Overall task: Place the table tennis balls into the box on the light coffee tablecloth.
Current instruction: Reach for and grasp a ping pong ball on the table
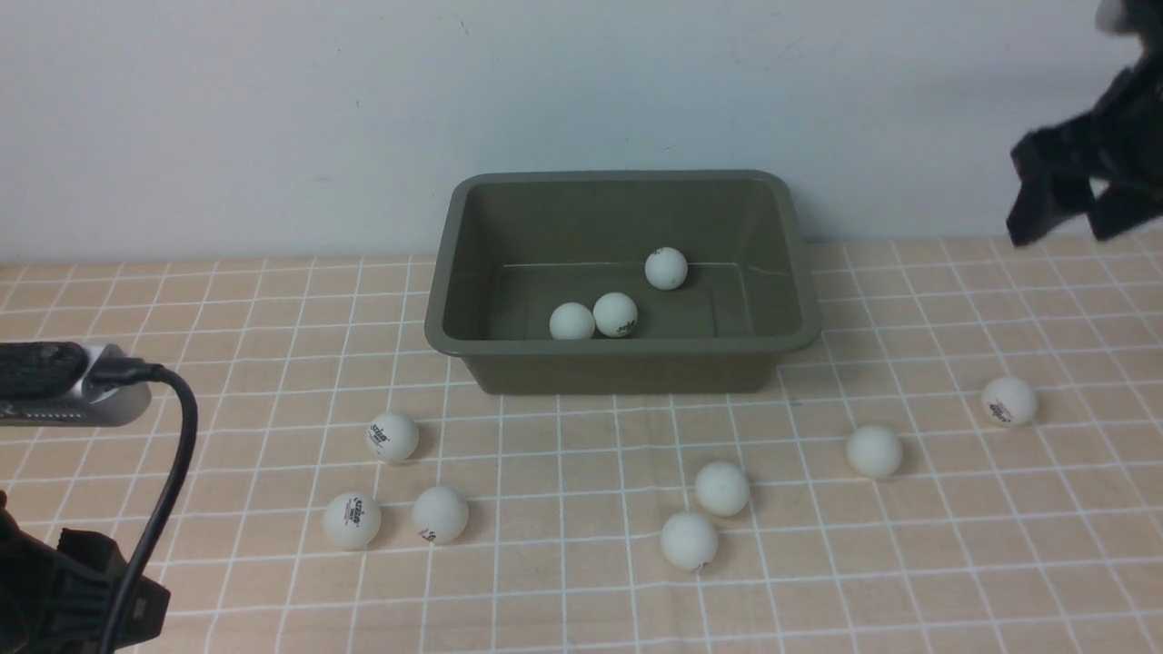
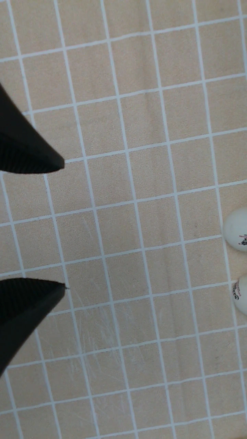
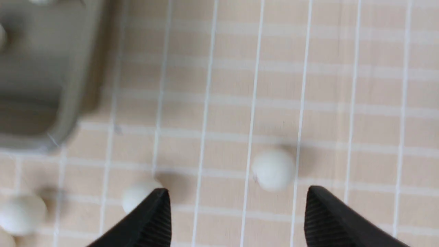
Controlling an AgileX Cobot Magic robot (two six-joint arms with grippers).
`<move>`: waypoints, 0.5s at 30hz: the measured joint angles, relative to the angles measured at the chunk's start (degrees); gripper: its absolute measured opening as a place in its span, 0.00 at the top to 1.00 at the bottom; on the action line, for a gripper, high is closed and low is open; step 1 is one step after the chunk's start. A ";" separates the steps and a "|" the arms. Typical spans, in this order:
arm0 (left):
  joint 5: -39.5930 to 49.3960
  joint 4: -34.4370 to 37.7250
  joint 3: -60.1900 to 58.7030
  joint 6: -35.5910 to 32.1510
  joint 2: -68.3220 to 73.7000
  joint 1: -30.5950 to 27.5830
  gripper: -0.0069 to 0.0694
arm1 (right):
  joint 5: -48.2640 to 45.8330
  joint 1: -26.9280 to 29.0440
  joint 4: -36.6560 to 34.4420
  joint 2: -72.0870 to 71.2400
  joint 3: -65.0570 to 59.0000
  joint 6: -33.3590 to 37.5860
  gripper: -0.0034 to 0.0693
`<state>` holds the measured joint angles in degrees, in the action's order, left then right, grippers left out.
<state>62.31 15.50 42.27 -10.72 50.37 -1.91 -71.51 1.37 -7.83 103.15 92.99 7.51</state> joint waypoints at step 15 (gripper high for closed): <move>0.00 0.00 0.00 -1.44 0.00 0.00 0.46 | 14.66 0.00 3.19 7.72 -11.26 -0.84 0.30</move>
<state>62.31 15.50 42.27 -12.16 50.37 -1.91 -56.85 1.37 -4.64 110.87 81.73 6.67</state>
